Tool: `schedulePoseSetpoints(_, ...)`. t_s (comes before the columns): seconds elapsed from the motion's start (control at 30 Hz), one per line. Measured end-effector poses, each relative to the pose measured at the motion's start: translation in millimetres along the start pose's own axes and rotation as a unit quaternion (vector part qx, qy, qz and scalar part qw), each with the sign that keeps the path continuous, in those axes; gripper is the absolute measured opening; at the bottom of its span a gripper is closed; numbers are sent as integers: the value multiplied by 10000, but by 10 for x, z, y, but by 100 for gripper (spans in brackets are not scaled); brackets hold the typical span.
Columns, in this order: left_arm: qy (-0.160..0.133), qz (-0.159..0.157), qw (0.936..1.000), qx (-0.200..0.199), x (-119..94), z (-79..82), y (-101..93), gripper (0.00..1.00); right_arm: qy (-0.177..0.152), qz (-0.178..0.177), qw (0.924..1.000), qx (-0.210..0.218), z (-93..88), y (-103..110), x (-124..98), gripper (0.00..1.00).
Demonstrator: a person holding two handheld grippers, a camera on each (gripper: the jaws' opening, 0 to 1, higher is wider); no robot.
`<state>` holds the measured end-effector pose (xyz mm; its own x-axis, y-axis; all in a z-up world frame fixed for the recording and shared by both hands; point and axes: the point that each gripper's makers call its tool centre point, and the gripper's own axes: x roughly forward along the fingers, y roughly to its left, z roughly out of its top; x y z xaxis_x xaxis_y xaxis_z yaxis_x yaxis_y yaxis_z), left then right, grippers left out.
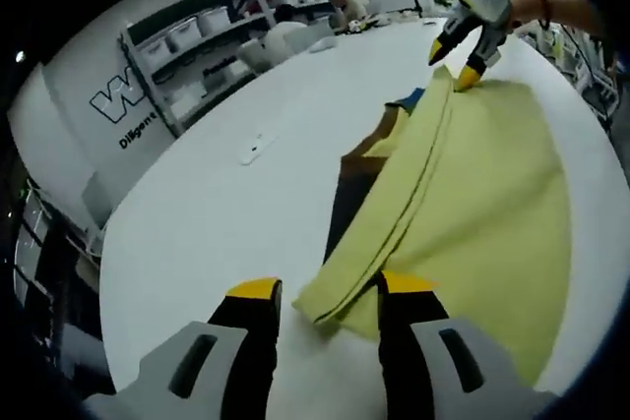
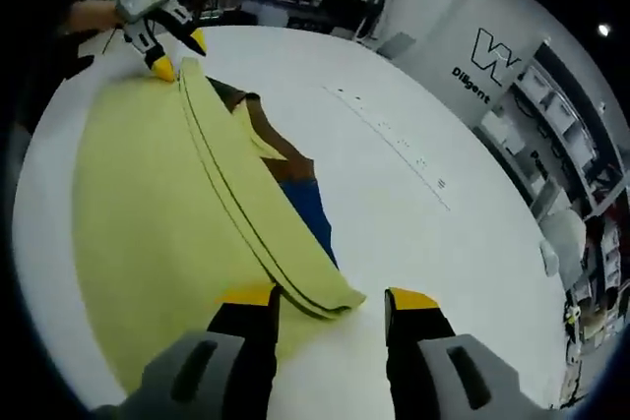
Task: Fold the garment on the visible template until the final outline fits inside the template.
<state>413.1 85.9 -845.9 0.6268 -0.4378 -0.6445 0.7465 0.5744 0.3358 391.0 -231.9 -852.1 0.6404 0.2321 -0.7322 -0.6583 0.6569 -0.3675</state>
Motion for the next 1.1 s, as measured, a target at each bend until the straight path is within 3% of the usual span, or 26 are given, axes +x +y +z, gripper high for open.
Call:
schedulePoseSetpoints(0.2,87,274,9990,-336,76,-9,208,35,-168,-133,9985,507,32,-157,93,35)
schedulePoseSetpoints(0.3,45,510,9930,-1067,97,-13,321,30,-277,-239,9929,1129,28,-238,145,32)
schedulePoseSetpoints(0.37,43,524,9867,-1536,116,-30,343,31,-421,-380,9854,1607,42,-310,161,31)
schedulePoseSetpoints(0.43,11,602,9833,-1720,125,-41,384,29,-585,-397,9718,2249,54,-351,170,31)
schedulePoseSetpoints(0.5,97,684,9807,-1830,118,-80,420,27,-542,-462,9655,2506,12,-392,173,27)
schedulePoseSetpoints(0.53,96,709,9797,-1870,115,-84,428,28,-566,-477,9592,2728,4,-408,171,25)
schedulePoseSetpoints(0.6,46,644,9711,-2300,99,-78,408,29,-721,-470,9453,3146,21,-436,162,24)
schedulePoseSetpoints(0.63,29,632,9688,-2398,80,-73,407,30,-755,-397,9419,3248,31,-420,156,25)
schedulePoseSetpoints(0.67,35,627,9693,-2376,67,-72,410,31,-767,-366,9357,3425,32,-412,148,28)
schedulePoseSetpoints(0.77,39,629,9693,-2376,21,-55,402,33,-754,-246,9283,3633,34,-374,112,32)
schedulePoseSetpoints(0.93,-78,520,9645,-2587,-47,34,368,42,-844,-149,9254,3692,91,-321,26,36)
schedulePoseSetpoints(1.1,-141,303,9582,-2843,-176,141,224,57,-970,85,9160,3893,208,-169,-130,51)
